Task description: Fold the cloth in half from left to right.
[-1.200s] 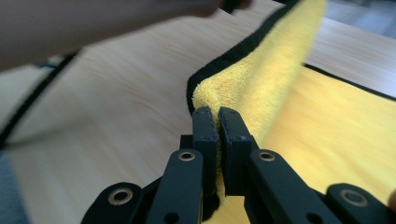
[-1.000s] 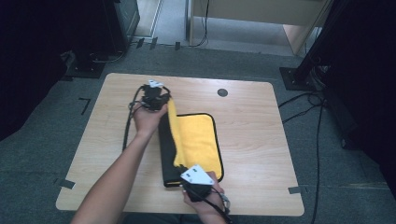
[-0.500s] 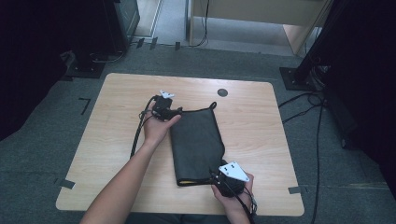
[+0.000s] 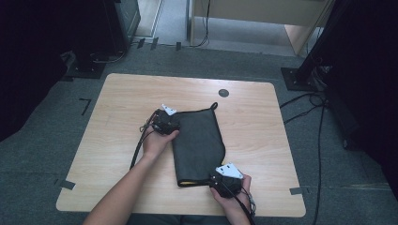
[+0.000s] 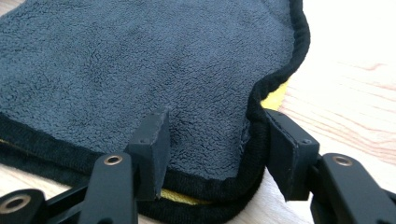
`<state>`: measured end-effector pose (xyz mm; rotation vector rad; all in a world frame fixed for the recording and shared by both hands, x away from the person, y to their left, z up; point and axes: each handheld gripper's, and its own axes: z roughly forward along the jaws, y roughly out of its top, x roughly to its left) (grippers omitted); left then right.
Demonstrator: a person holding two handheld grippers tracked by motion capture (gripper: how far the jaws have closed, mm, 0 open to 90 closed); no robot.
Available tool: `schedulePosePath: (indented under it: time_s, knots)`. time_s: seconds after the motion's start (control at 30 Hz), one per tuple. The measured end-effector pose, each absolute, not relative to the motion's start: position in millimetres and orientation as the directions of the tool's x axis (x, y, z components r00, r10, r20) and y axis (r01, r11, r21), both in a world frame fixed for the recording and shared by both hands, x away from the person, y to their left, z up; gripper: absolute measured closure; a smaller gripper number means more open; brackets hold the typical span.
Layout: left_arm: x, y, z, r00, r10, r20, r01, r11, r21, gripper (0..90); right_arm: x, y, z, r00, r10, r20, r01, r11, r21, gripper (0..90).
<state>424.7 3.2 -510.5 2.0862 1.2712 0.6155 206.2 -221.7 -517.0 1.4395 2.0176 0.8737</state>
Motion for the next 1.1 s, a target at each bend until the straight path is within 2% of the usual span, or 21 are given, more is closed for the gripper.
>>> schedulePosePath:
  time_s: [0.27, 0.37, 0.43, 0.5, 0.53, 0.57, 0.63, 0.67, 0.7, 0.73, 0.77, 0.8, 0.87, 0.93, 1.0, 1.03, 1.07, 1.1]
  knots:
    - [452, 13, -510, 0.377, 0.921, 0.097, 0.629, -0.331, 0.703, 44.5, 219, -194, -518, -0.321, 0.947, 0.026, 0.636, 0.195, 0.747, 46.6]
    - [452, 15, -503, 0.357, 0.926, 0.123, 0.642, -0.339, 0.688, 40.5, 228, -180, -516, -0.335, 0.942, 0.016, 0.642, 0.216, 0.736, 44.8]
    - [441, 19, -497, 0.372, 0.922, 0.108, 0.621, -0.334, 0.709, 38.1, 228, -181, -514, -0.360, 0.932, 0.037, 0.639, 0.217, 0.738, 38.7]
    - [416, 25, -490, 0.399, 0.911, 0.104, 0.599, -0.345, 0.722, 35.8, 219, -193, -512, -0.369, 0.929, 0.029, 0.616, 0.221, 0.756, 40.1]
    - [416, 25, -490, 0.399, 0.911, 0.104, 0.599, -0.345, 0.722, 35.0, 217, -199, -511, -0.369, 0.929, 0.028, 0.609, 0.219, 0.762, 40.4]
    - [395, 30, -488, 0.424, 0.903, 0.061, 0.608, -0.334, 0.720, 34.2, 215, -204, -510, -0.365, 0.930, 0.027, 0.608, 0.216, 0.764, 40.9]
    - [383, 31, -488, 0.442, 0.896, 0.043, 0.607, -0.333, 0.722, 33.1, 211, -214, -507, -0.349, 0.937, 0.015, 0.600, 0.212, 0.771, 42.0]
    - [357, 33, -490, 0.476, 0.879, 0.025, 0.601, -0.345, 0.721, 32.1, 210, -219, -505, -0.342, 0.940, 0.013, 0.594, 0.205, 0.778, 42.8]
    - [357, 33, -490, 0.476, 0.879, 0.025, 0.601, -0.345, 0.721, 31.8, 210, -219, -505, -0.342, 0.940, 0.013, 0.594, 0.205, 0.778, 42.8]
    - [333, 36, -493, 0.506, 0.863, 0.018, 0.596, -0.364, 0.716, 31.1, 209, -228, -502, -0.321, 0.947, 0.021, 0.589, 0.182, 0.787, 46.7]
    - [333, 36, -493, 0.506, 0.863, 0.018, 0.596, -0.364, 0.716, 30.4, 210, -232, -501, -0.316, 0.948, 0.036, 0.594, 0.168, 0.787, 51.5]
    - [311, 38, -496, 0.518, 0.855, 0.001, 0.599, -0.364, 0.713, 30.5, 212, -236, -502, -0.320, 0.946, 0.059, 0.602, 0.155, 0.783, 55.1]
    - [293, 40, -500, 0.532, 0.847, 0.008, 0.592, -0.378, 0.712, 29.6, 215, -239, -502, -0.328, 0.938, 0.111, 0.619, 0.125, 0.776, 61.5]
    - [278, 41, -502, 0.540, 0.841, 0.027, 0.580, -0.396, 0.712, 29.9, 216, -236, -501, -0.360, 0.921, 0.147, 0.626, 0.122, 0.771, 63.2]
    - [272, 42, -504, 0.545, 0.837, 0.049, 0.570, -0.413, 0.710, 30.0, 217, -233, -501, -0.372, 0.917, 0.142, 0.624, 0.134, 0.770, 64.9]
    - [267, 42, -506, 0.548, 0.833, 0.076, 0.563, -0.434, 0.704, 30.0, 217, -229, -501, -0.380, 0.915, 0.139, 0.626, 0.144, 0.766, 67.4]
    - [263, 44, -508, 0.546, 0.833, 0.088, 0.560, -0.442, 0.701, 30.0, 218, -225, -503, -0.369, 0.921, 0.124, 0.644, 0.157, 0.749, 73.7]
    - [261, 48, -510, 0.546, 0.834, 0.078, 0.564, -0.434, 0.702, 30.0, 218, -225, -503, -0.369, 0.921, 0.124, 0.644, 0.157, 0.749, 73.7]
